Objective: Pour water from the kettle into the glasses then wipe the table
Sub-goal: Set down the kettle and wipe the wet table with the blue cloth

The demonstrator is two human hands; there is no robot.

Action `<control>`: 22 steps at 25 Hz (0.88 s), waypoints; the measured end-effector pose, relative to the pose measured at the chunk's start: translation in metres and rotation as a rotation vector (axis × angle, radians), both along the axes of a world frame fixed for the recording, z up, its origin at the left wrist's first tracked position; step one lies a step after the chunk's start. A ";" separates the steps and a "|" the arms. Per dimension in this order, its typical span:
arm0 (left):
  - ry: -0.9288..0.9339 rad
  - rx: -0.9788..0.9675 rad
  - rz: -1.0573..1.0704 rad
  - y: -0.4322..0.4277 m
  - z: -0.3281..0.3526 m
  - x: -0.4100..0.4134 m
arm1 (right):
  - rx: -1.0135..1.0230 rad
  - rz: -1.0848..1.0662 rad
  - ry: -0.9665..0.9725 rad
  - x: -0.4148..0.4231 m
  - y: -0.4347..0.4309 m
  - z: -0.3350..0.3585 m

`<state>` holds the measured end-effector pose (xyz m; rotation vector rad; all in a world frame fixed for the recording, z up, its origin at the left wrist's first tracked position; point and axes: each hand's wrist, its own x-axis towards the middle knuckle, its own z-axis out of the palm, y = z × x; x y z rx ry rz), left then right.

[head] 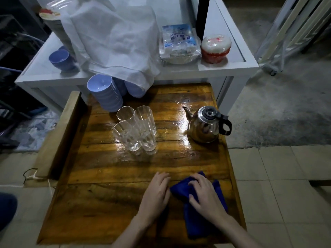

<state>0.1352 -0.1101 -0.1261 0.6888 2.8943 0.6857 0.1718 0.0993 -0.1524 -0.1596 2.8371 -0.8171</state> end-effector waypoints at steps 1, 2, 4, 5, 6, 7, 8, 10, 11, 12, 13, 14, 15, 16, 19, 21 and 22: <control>-0.031 -0.006 0.062 -0.018 -0.005 0.009 | 0.044 0.013 -0.030 0.007 -0.001 -0.001; -0.057 -0.006 0.121 -0.038 -0.010 0.017 | 0.082 0.007 -0.062 0.014 0.000 -0.003; -0.086 -0.025 0.214 -0.080 -0.022 0.031 | 0.141 0.021 -0.105 0.026 0.003 -0.009; -0.094 -0.043 0.258 -0.101 -0.026 0.037 | 0.169 0.044 -0.114 0.031 0.006 -0.012; -0.099 -0.059 0.303 -0.121 -0.031 0.041 | 0.208 0.068 -0.116 0.036 0.009 -0.016; -0.097 -0.068 0.343 -0.140 -0.034 0.043 | 0.268 0.094 -0.099 0.038 0.011 -0.021; -0.098 -0.071 0.381 -0.156 -0.037 0.045 | 0.329 0.114 -0.070 0.041 0.012 -0.026; -0.095 -0.063 0.433 -0.185 -0.041 0.045 | 0.405 0.112 -0.027 0.043 0.010 -0.031; -0.086 -0.060 0.447 -0.196 -0.044 0.045 | 0.417 0.094 -0.020 0.044 0.008 -0.033; -0.077 -0.053 0.458 -0.207 -0.047 0.042 | 0.414 0.068 -0.011 0.044 0.005 -0.035; -0.071 -0.045 0.471 -0.215 -0.050 0.041 | 0.404 0.035 -0.002 0.043 0.001 -0.037; -0.068 -0.038 0.480 -0.222 -0.053 0.039 | 0.394 -0.006 0.004 0.043 -0.004 -0.040; -0.061 -0.032 0.482 -0.228 -0.056 0.037 | 0.386 -0.054 0.004 0.041 -0.008 -0.042; -0.053 -0.030 0.482 -0.233 -0.058 0.035 | 0.380 -0.101 -0.002 0.039 -0.012 -0.043; -0.019 -0.044 0.520 -0.256 -0.063 0.028 | 0.365 -0.221 -0.013 0.031 -0.026 -0.046; -0.005 -0.078 0.590 -0.277 -0.062 0.019 | 0.359 -0.302 -0.017 0.019 -0.035 -0.046; -0.002 -0.114 0.610 -0.286 -0.061 0.014 | 0.351 -0.349 -0.027 0.011 -0.041 -0.046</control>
